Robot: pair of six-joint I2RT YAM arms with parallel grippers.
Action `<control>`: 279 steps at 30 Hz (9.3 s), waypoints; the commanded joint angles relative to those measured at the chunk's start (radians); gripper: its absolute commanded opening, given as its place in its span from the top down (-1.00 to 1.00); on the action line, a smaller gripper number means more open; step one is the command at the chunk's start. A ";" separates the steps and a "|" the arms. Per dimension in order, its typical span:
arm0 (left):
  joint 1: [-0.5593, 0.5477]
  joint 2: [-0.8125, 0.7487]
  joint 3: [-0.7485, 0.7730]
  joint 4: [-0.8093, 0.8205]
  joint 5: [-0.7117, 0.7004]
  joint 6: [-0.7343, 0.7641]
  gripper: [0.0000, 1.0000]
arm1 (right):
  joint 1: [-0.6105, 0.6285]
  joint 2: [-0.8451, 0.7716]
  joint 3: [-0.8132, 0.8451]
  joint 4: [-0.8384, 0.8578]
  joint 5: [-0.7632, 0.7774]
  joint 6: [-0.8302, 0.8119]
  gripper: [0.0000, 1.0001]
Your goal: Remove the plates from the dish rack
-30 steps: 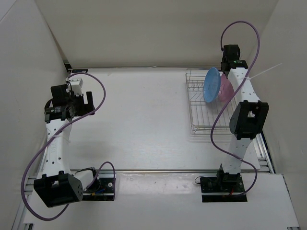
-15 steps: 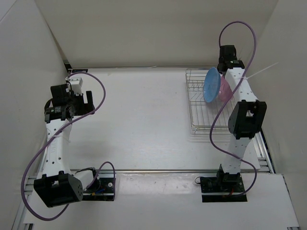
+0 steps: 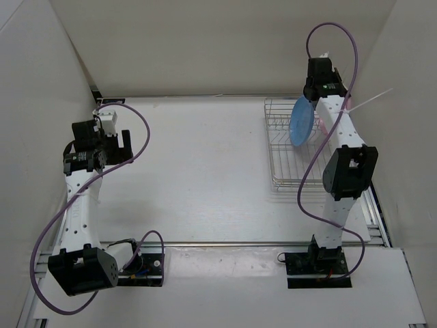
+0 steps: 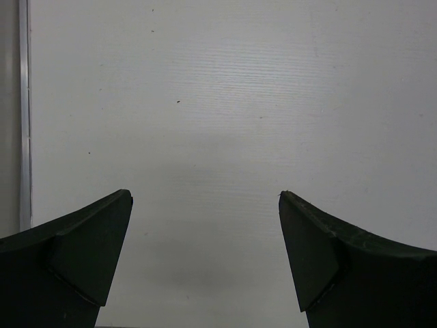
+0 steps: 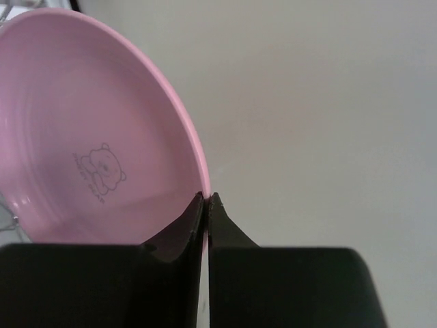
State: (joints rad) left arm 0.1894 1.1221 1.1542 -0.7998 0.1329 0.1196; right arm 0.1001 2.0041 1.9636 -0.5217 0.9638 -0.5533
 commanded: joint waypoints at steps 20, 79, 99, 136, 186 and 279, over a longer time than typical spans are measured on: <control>-0.341 0.421 0.683 -0.156 0.175 0.068 -1.00 | 0.145 -0.571 0.004 -0.232 -0.277 0.184 1.00; -0.281 1.038 0.575 -0.036 0.534 -0.173 0.79 | 0.039 -0.895 -0.491 -0.192 -0.772 0.378 -1.00; -0.263 1.024 0.628 -0.119 0.513 -0.127 -1.00 | 0.064 -0.787 -0.511 -0.202 -0.694 0.337 -1.00; -0.131 0.123 0.145 -0.096 -0.279 -0.032 -1.00 | 0.098 -0.051 -0.051 -0.106 -0.327 0.148 0.64; -0.189 0.315 0.361 -0.065 0.260 0.009 -1.00 | 0.243 -0.398 0.061 -0.156 -0.193 0.148 0.99; -0.363 0.880 0.558 -0.174 0.142 -0.107 0.79 | 0.193 -0.781 -0.284 -0.251 -0.648 0.357 -0.95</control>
State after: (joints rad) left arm -0.1631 2.0014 1.6840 -0.9562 0.2714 0.0010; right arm 0.2947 1.2457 1.6859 -0.8120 0.3298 -0.2092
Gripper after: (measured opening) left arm 0.146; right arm 0.975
